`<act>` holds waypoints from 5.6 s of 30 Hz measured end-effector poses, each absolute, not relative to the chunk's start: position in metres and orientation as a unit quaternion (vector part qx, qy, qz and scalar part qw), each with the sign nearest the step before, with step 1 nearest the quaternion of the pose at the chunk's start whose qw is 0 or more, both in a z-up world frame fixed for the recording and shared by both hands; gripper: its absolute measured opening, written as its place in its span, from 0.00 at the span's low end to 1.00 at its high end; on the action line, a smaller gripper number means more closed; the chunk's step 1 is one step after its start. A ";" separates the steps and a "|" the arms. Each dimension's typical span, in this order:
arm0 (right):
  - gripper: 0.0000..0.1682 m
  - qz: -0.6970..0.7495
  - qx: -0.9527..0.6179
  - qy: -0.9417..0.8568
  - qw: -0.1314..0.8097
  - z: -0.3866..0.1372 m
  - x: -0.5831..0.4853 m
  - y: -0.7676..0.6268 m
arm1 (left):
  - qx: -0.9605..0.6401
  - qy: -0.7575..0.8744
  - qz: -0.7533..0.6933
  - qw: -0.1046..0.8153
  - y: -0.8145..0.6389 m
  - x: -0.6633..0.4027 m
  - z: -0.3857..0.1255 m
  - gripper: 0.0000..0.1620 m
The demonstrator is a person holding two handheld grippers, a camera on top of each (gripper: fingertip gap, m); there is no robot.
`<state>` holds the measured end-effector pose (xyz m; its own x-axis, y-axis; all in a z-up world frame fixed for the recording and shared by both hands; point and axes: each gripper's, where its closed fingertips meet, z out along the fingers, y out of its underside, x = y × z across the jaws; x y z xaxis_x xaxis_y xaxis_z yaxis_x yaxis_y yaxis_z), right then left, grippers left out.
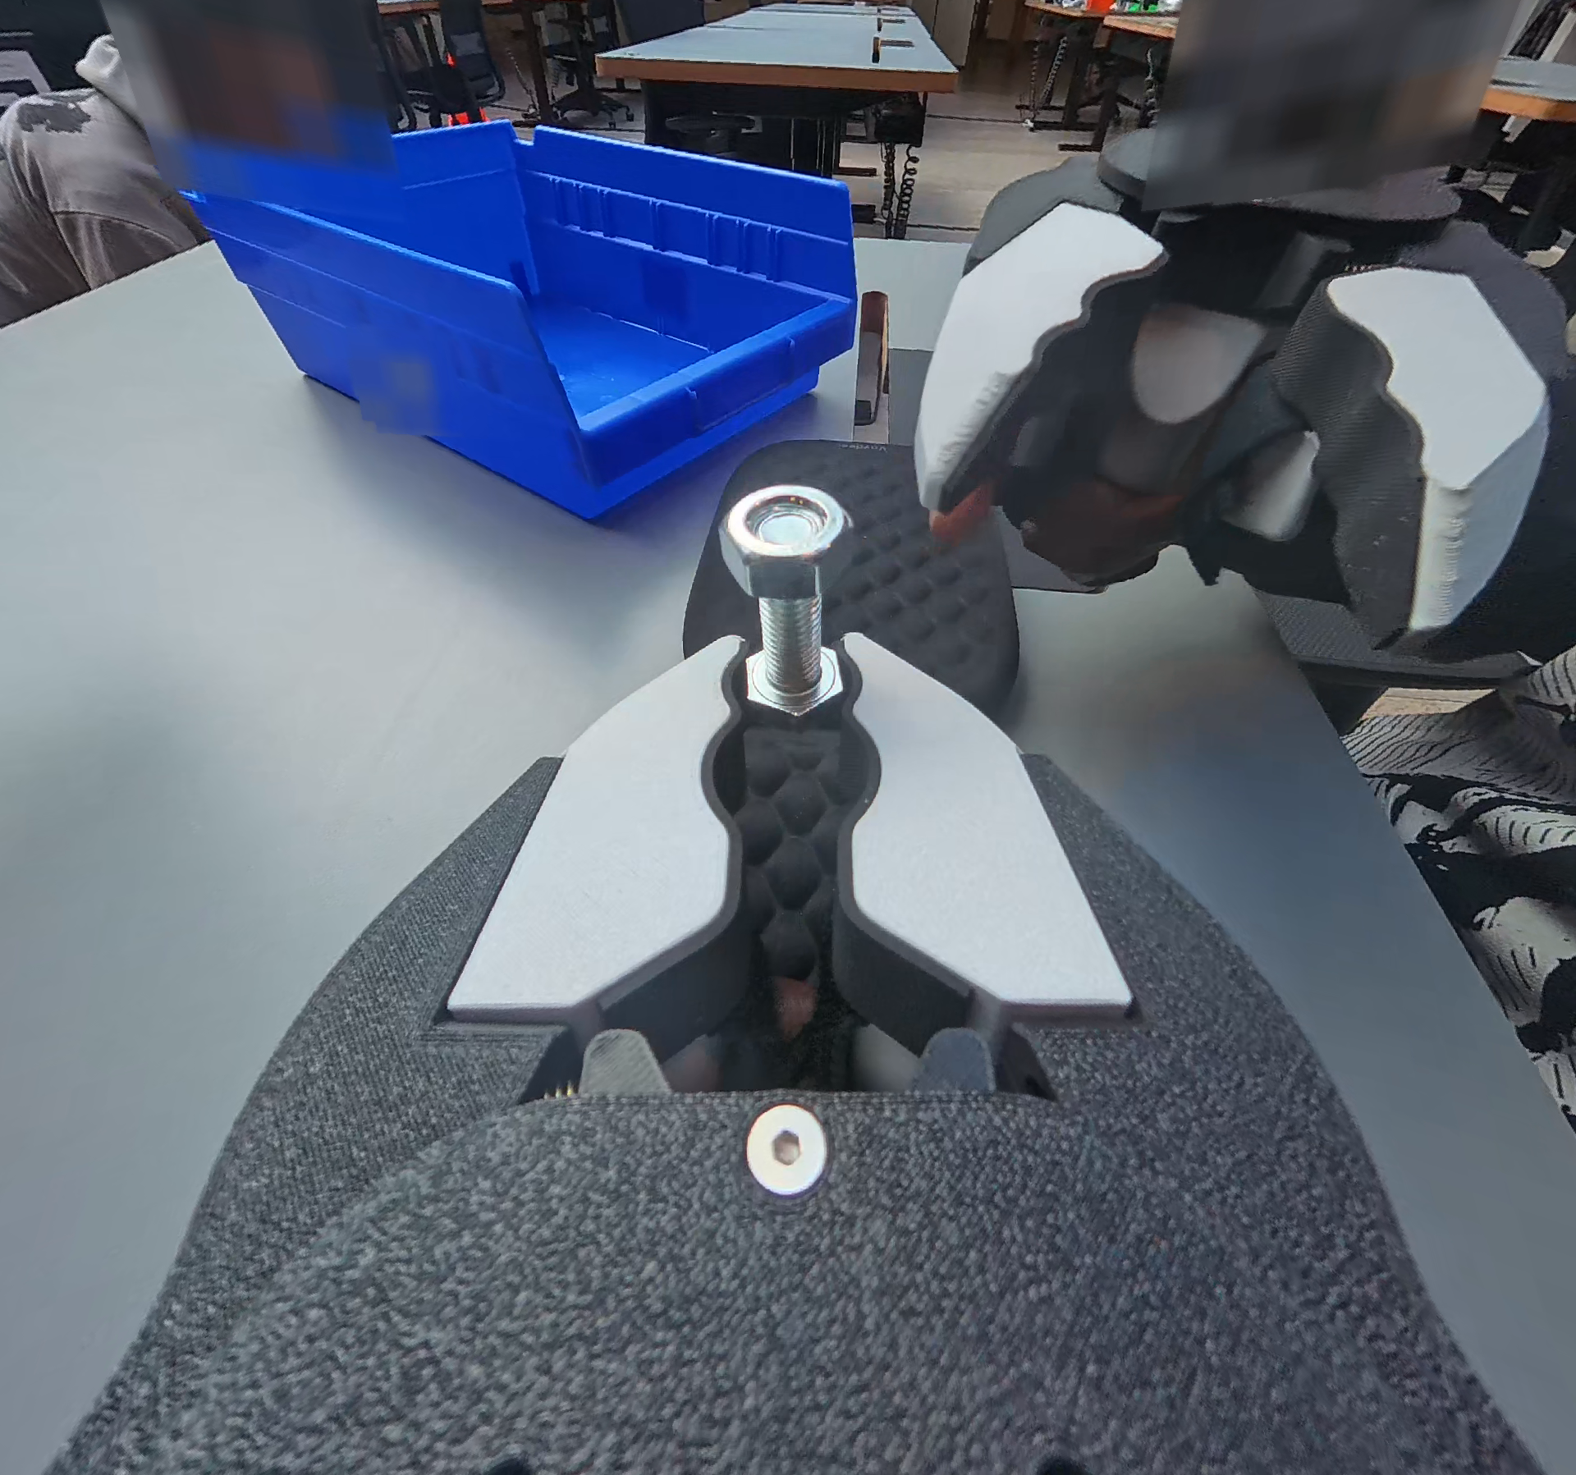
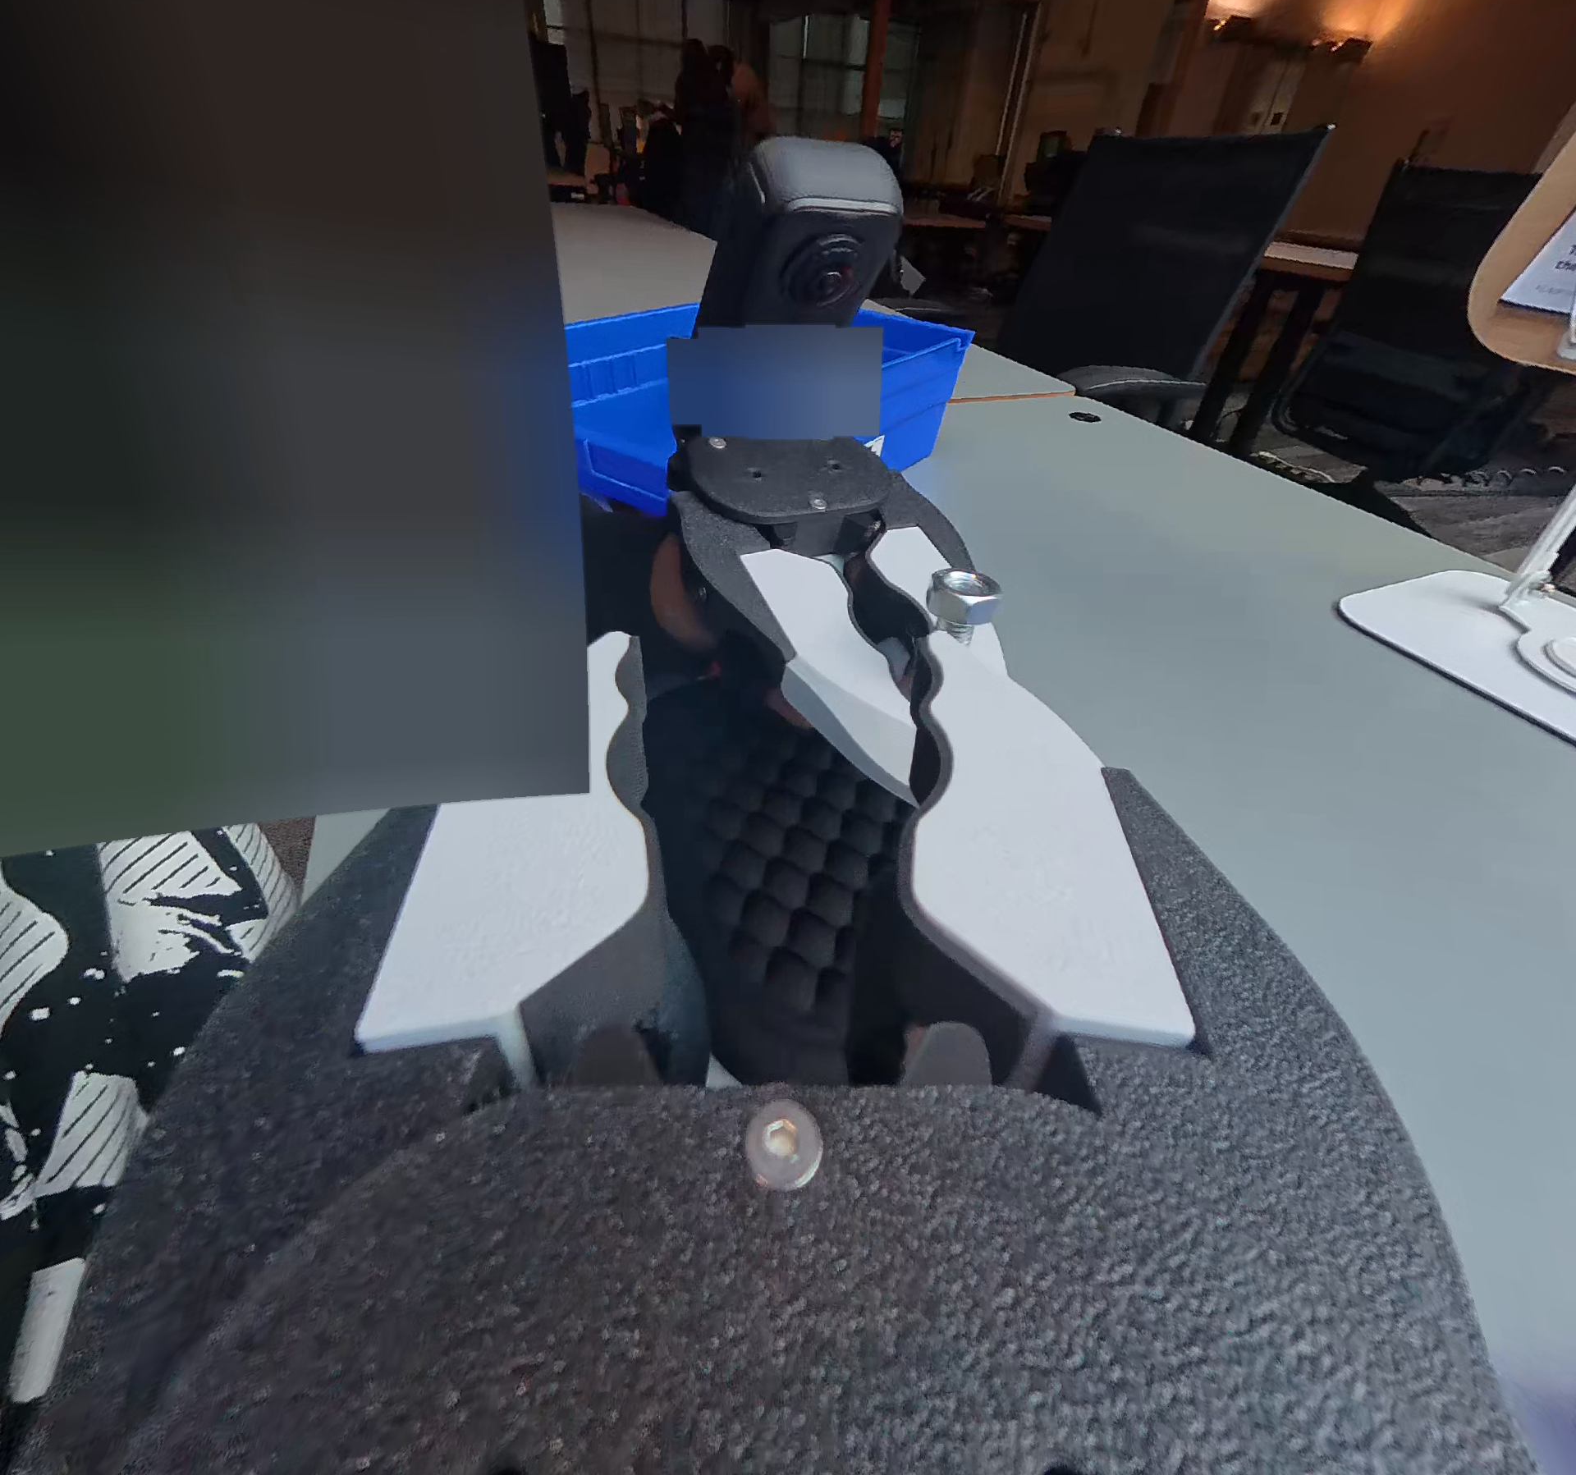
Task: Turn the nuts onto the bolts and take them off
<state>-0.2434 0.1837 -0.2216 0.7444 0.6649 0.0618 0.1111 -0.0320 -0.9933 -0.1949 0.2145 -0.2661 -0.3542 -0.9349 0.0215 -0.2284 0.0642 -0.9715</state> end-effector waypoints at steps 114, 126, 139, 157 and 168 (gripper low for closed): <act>0.51 0.237 -0.682 -0.285 0.631 -0.226 -0.254 0.213 | -0.451 0.650 -0.508 0.340 0.214 -0.195 -0.268 0.11; 0.38 0.209 -0.683 -0.281 0.641 -0.226 -0.234 0.193 | -0.450 0.652 -0.507 0.341 0.213 -0.195 -0.268 0.11; 0.60 0.260 -0.679 -0.286 0.624 -0.223 -0.255 0.230 | -0.445 0.658 -0.504 0.338 0.210 -0.194 -0.270 0.10; 0.41 0.239 -0.684 -0.286 0.627 -0.230 -0.241 0.199 | -0.449 0.654 -0.505 0.340 0.212 -0.193 -0.270 0.11; 0.59 0.253 -0.667 -0.230 0.662 -0.212 -0.221 0.221 | -0.428 0.656 -0.523 0.336 0.207 -0.197 -0.266 0.11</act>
<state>-0.2205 0.2210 -0.2116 0.7664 0.6415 -0.0334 -0.0285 -0.0180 -0.9994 -0.1971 0.2072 -0.2657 -0.4072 -0.9133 0.0071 -0.2104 0.0862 -0.9738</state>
